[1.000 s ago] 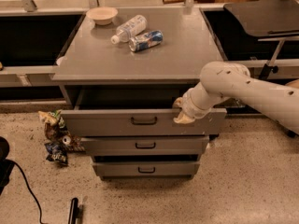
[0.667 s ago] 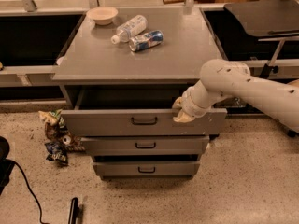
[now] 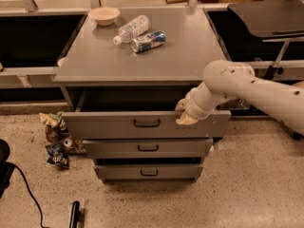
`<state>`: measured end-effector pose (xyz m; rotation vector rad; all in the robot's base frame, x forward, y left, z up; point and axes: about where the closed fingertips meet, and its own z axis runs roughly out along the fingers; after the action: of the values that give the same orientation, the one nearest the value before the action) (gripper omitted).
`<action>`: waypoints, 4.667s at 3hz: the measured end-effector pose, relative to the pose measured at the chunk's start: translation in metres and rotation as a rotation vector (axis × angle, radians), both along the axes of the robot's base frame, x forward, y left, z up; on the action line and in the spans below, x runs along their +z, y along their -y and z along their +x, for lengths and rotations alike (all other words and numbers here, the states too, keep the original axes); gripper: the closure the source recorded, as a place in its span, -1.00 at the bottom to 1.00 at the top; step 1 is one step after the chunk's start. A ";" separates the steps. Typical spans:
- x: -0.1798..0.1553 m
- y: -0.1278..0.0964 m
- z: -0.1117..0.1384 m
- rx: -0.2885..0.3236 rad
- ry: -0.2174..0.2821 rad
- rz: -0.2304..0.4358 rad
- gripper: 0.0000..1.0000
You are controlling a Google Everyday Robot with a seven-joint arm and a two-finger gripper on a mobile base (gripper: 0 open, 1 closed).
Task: Open top drawer
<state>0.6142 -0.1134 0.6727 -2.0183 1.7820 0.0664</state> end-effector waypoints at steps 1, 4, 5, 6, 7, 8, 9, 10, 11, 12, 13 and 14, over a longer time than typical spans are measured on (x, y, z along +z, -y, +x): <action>0.000 0.000 0.000 0.000 0.000 0.000 0.15; 0.000 0.000 0.000 0.000 -0.001 0.000 -1.00; -0.006 -0.007 -0.020 0.006 -0.040 -0.027 -1.00; -0.011 -0.014 -0.048 0.010 -0.110 -0.059 -1.00; -0.019 -0.011 -0.075 -0.013 -0.197 -0.070 -0.61; -0.007 -0.013 -0.093 -0.021 -0.216 -0.085 -0.15; 0.012 -0.017 -0.107 -0.018 -0.199 -0.113 0.31; 0.033 -0.024 -0.120 -0.014 -0.177 -0.140 0.78; 0.035 -0.024 -0.120 -0.015 -0.174 -0.140 0.69; 0.035 -0.024 -0.120 -0.015 -0.174 -0.140 0.23; 0.035 -0.024 -0.120 -0.015 -0.174 -0.140 -0.24; 0.035 -0.024 -0.120 -0.015 -0.173 -0.141 -0.70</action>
Offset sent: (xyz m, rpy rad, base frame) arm 0.0000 0.0000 0.0000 0.0000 0.0000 0.0000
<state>0.4941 -0.0894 0.7078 -2.1547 1.9565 0.1178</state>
